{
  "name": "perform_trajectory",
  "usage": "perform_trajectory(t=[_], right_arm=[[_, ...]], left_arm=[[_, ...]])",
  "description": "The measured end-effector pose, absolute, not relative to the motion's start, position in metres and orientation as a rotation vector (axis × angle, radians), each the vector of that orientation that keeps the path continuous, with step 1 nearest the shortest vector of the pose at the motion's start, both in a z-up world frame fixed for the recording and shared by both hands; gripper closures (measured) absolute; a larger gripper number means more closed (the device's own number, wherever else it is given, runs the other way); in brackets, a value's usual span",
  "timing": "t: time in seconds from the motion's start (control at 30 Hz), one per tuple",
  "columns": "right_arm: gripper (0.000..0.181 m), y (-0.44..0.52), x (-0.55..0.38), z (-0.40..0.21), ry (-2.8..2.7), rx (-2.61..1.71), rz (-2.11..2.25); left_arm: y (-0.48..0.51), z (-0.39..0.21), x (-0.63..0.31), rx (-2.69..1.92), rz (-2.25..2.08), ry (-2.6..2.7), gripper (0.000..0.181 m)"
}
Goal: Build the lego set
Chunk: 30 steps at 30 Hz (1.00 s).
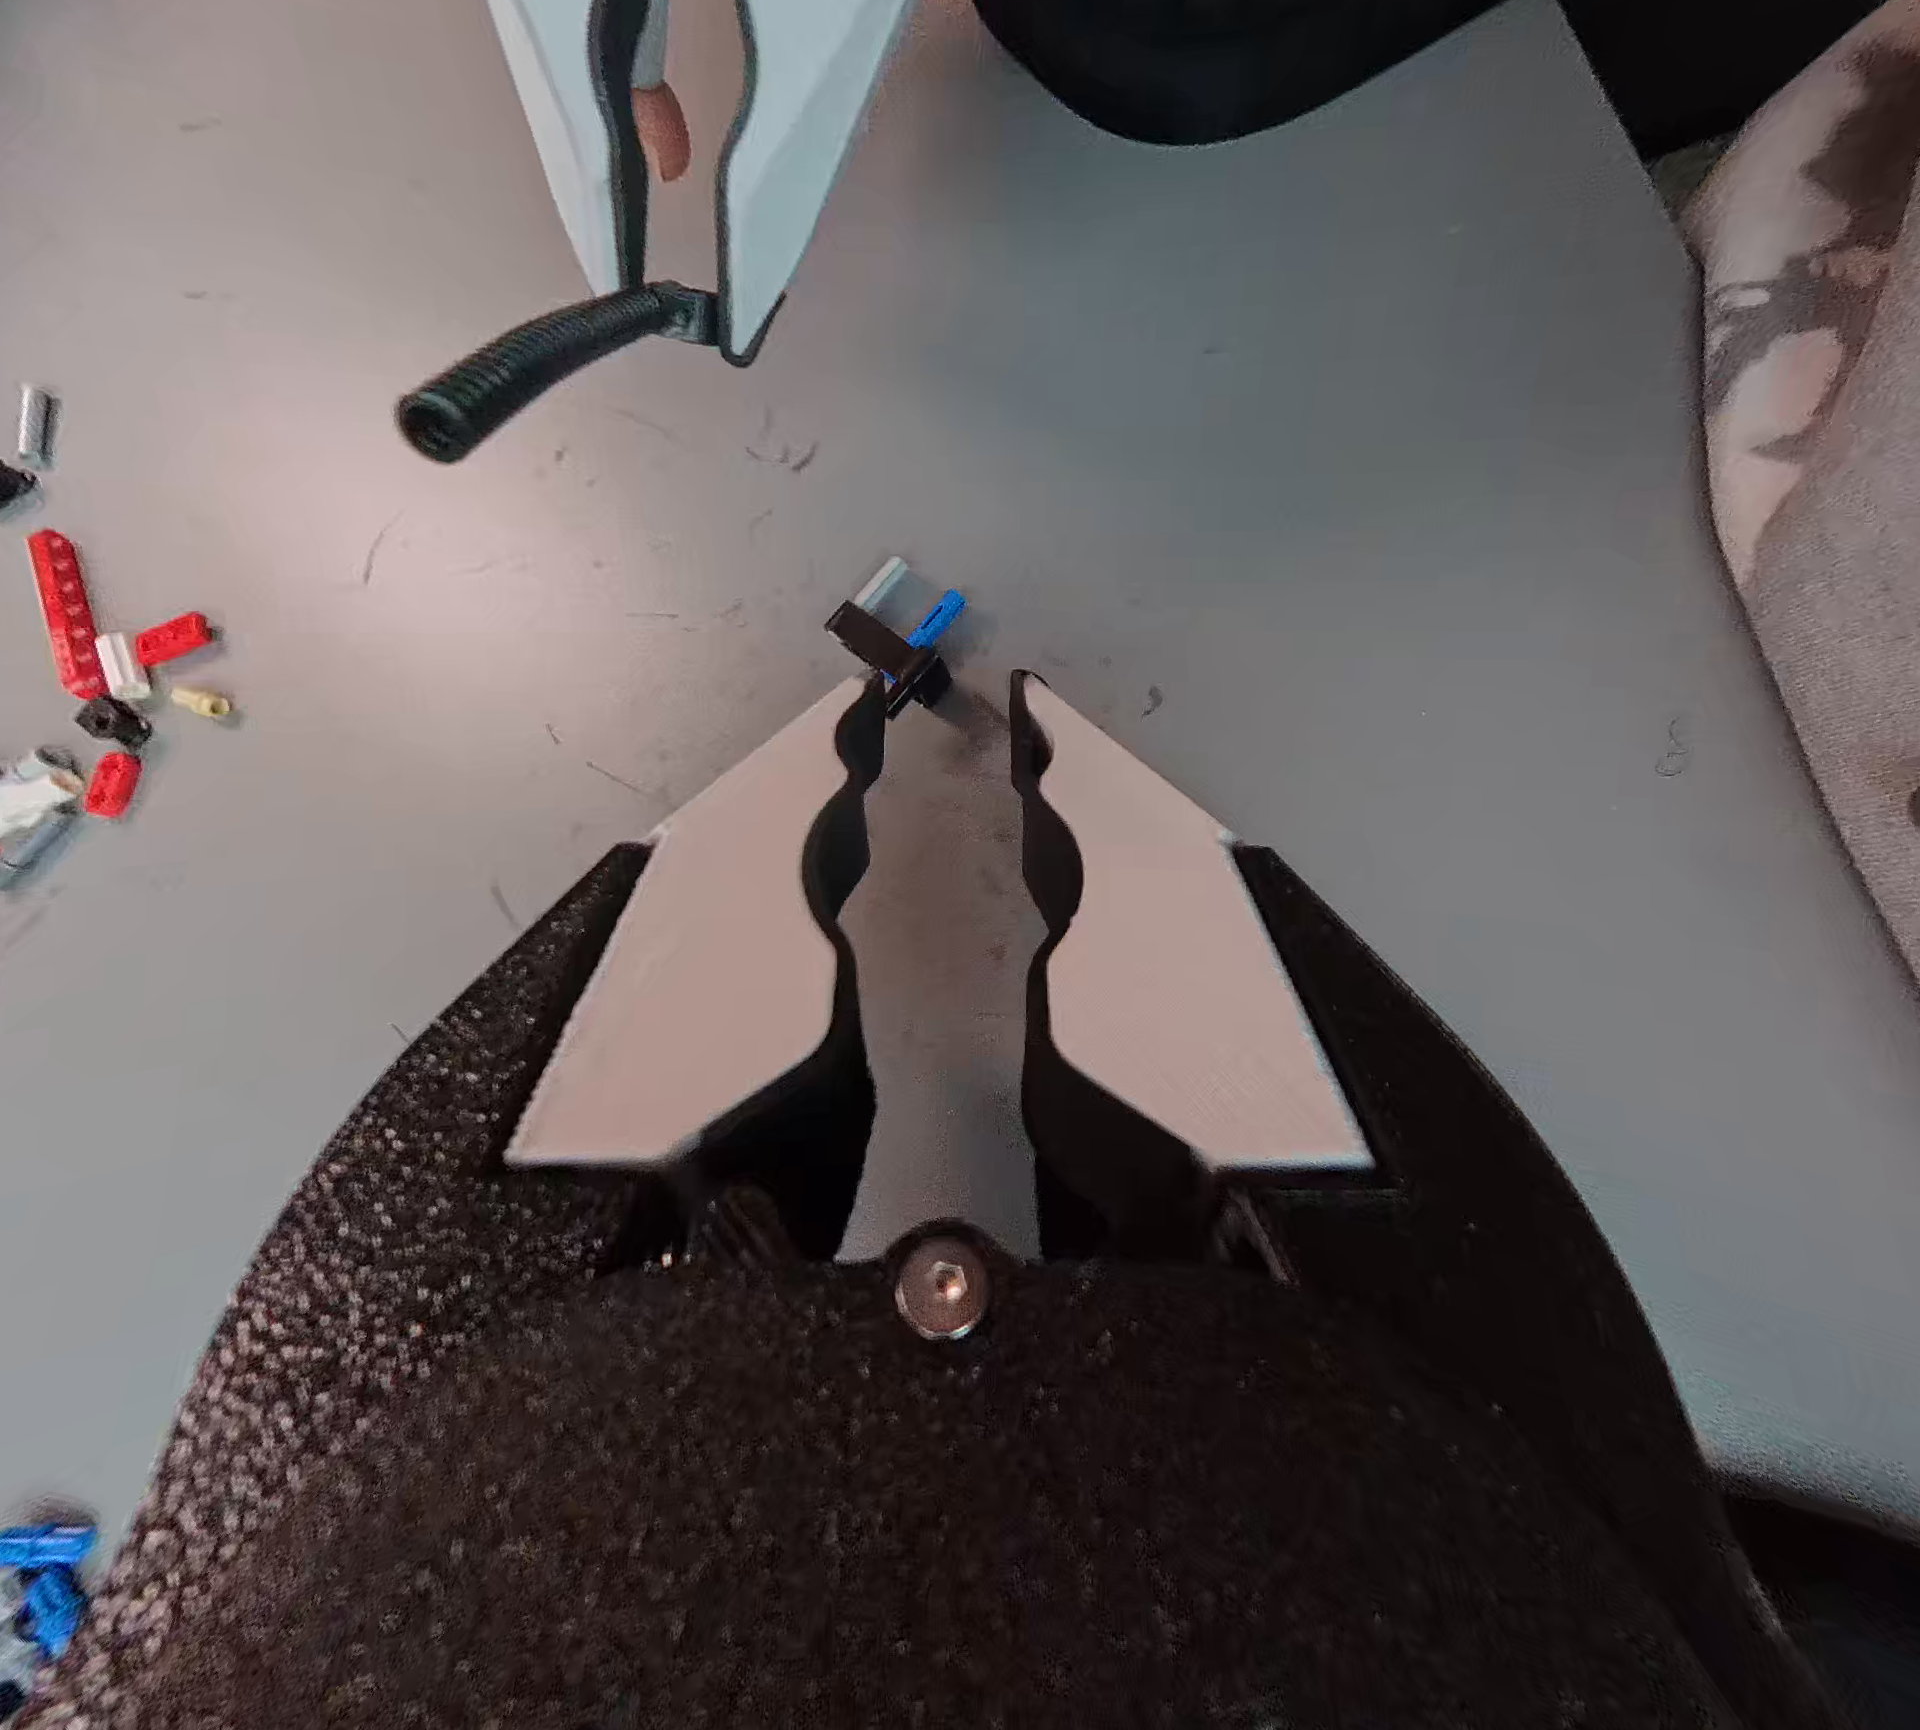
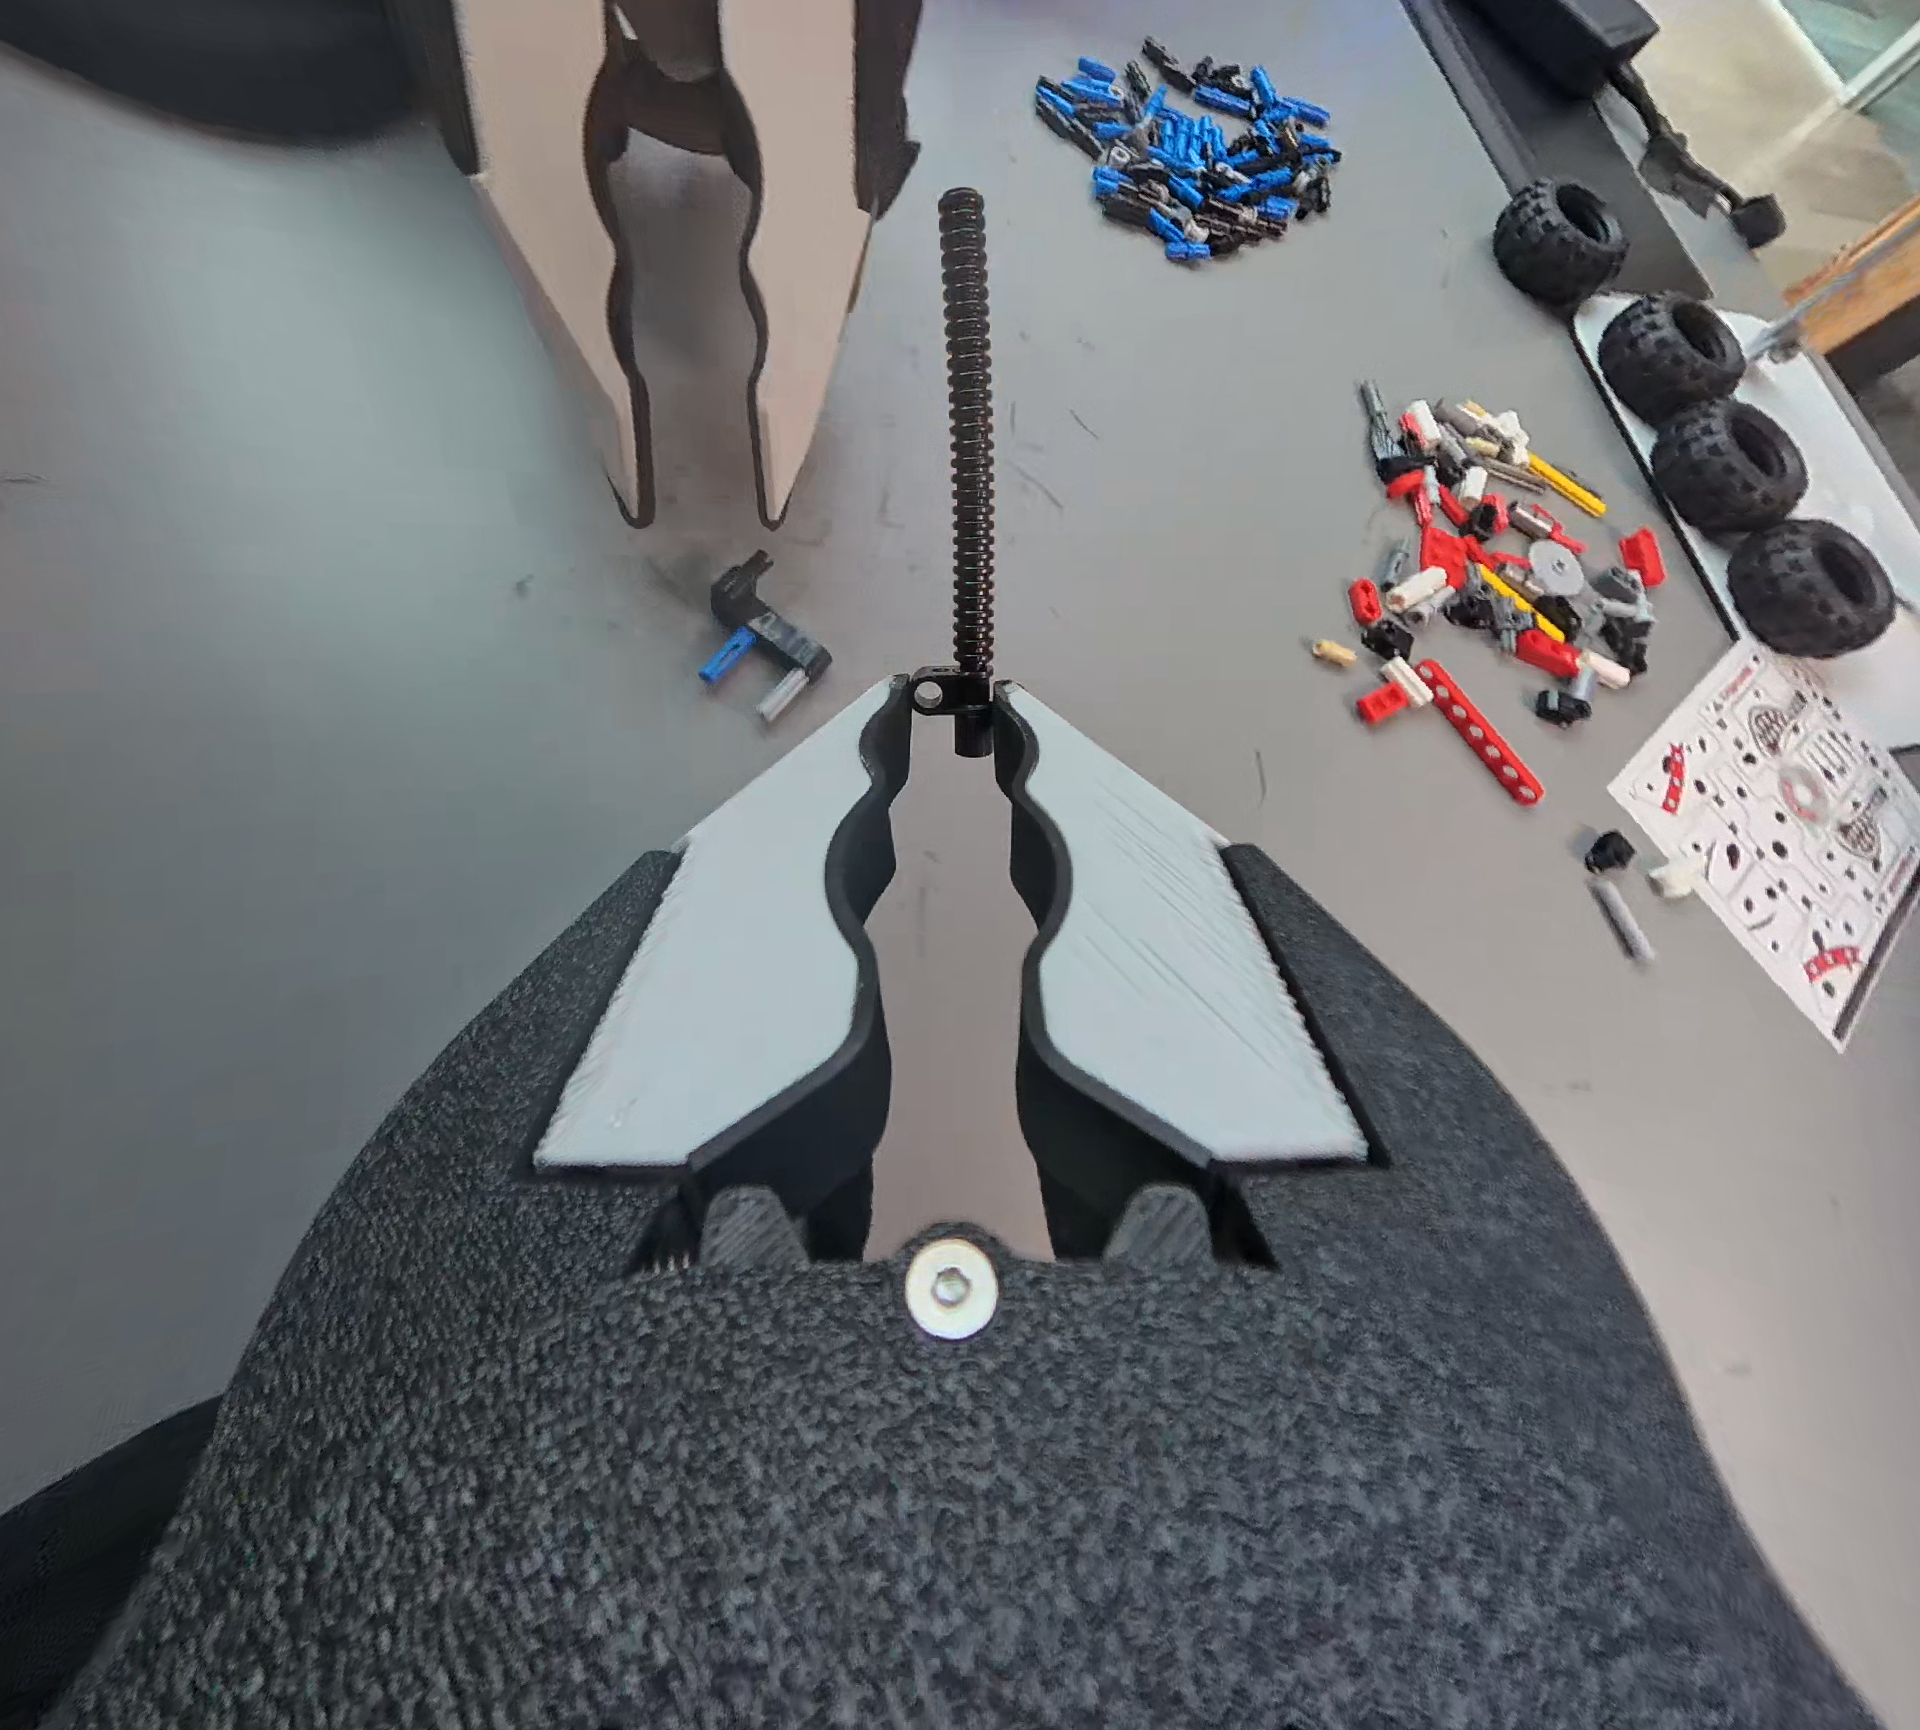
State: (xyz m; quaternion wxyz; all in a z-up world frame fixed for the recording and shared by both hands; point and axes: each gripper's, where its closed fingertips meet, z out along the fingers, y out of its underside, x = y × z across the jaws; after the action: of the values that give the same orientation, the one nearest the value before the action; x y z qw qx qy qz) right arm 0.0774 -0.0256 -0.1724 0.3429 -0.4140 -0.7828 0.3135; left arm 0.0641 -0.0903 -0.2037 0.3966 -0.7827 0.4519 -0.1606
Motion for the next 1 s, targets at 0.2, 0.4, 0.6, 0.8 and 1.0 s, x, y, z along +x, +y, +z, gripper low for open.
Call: perform_trajectory(t=[0.2,0.4,0.6,0.8,1.0], right_arm=[[0.166,-0.016,0.095,-0.177,-1.979,-1.160,0.822],[0.166,-0.038,0.095,-0.167,-1.961,-1.086,0.939],[0.166,-0.080,0.087,-0.166,-2.114,-0.756,0.889],[0.166,-0.087,0.072,-0.187,-2.230,-0.665,0.816],[0.166,-0.090,0.070,-0.197,-2.326,-0.652,0.824]], left_arm=[[-0.081,-0.219,0.071,-1.996,-0.256,1.303,0.160],[-0.078,-0.220,0.071,-2.094,-0.464,1.175,0.169],[-0.086,-0.205,0.069,-2.224,-0.995,0.858,0.170],[-0.090,-0.210,0.066,-2.297,-1.151,0.802,0.170],[-0.093,-0.210,0.066,-2.297,-1.230,0.812,0.170]])
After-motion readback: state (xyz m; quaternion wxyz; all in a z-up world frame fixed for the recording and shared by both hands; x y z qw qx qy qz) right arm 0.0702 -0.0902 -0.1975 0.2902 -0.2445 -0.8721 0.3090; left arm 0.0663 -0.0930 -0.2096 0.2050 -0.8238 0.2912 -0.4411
